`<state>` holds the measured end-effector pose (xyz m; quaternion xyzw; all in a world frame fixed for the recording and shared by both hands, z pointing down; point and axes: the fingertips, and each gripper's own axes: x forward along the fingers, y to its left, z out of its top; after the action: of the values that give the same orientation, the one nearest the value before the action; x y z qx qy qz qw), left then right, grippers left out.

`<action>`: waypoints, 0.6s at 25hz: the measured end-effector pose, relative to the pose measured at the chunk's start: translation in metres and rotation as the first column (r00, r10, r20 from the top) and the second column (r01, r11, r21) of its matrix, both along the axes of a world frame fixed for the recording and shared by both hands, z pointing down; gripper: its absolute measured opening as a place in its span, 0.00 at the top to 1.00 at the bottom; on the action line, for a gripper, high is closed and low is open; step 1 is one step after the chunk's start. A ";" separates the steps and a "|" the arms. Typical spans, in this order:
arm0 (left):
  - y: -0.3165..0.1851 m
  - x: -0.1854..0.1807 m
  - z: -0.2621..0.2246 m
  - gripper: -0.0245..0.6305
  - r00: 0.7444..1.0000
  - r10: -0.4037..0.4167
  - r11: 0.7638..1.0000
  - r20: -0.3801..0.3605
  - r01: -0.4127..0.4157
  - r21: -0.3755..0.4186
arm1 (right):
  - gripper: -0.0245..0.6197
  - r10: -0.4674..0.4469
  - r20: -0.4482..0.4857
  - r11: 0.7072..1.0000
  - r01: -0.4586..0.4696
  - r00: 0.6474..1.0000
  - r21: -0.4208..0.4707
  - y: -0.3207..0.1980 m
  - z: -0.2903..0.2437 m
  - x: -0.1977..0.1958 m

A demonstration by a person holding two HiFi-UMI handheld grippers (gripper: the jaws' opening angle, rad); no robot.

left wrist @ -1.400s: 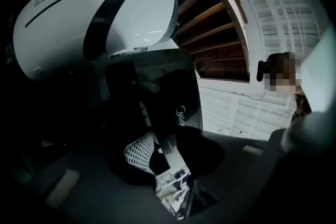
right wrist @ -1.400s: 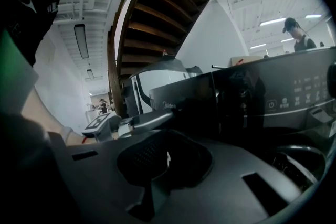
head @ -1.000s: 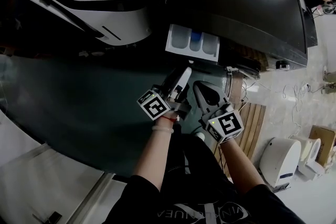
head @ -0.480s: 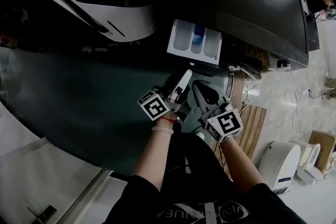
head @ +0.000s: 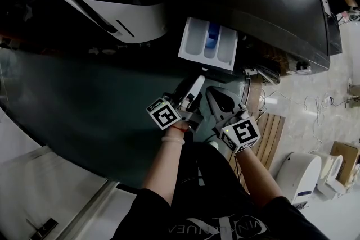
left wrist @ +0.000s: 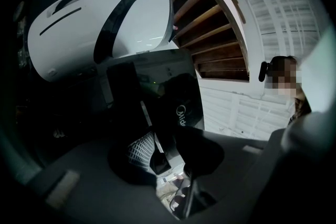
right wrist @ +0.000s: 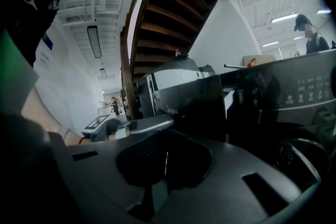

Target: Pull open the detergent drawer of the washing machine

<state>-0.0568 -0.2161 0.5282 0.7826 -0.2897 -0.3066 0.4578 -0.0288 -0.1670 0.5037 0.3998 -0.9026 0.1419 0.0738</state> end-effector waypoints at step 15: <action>0.017 -0.004 0.003 0.77 1.000 0.002 1.000 0.003 -0.002 -0.011 | 0.94 -0.005 0.002 1.000 0.005 1.000 0.006 0.016 -0.001 -0.002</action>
<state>-0.0611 -0.1991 0.5317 0.7809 -0.2914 -0.3033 0.4618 -0.0308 -0.1509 0.5030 0.3977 -0.9040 0.1392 0.0720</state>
